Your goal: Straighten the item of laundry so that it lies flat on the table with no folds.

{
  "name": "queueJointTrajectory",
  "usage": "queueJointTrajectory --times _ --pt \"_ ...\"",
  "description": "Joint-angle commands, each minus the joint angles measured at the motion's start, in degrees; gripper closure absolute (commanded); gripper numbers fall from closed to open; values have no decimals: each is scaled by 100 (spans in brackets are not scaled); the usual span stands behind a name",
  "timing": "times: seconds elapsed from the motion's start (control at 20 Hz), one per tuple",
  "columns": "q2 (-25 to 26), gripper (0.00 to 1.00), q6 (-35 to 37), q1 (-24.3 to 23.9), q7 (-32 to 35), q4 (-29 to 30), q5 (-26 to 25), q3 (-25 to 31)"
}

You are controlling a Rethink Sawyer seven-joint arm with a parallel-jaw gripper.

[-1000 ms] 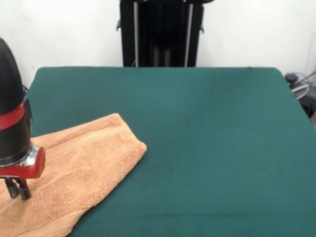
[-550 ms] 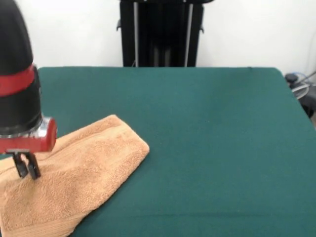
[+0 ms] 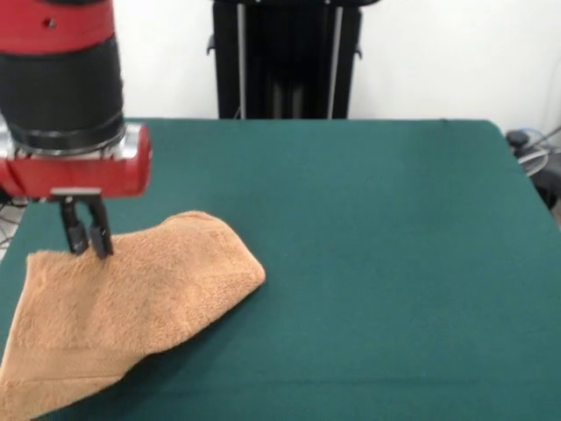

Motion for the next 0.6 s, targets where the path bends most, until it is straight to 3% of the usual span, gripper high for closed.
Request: queueJointTrajectory --times 0.05,0.25,0.6 --pt "-332 100 852 271 1327 791 229 -319" --pt "-242 100 1319 417 1312 469 300 -426" --pt "-586 100 1144 562 1557 890 423 -702"
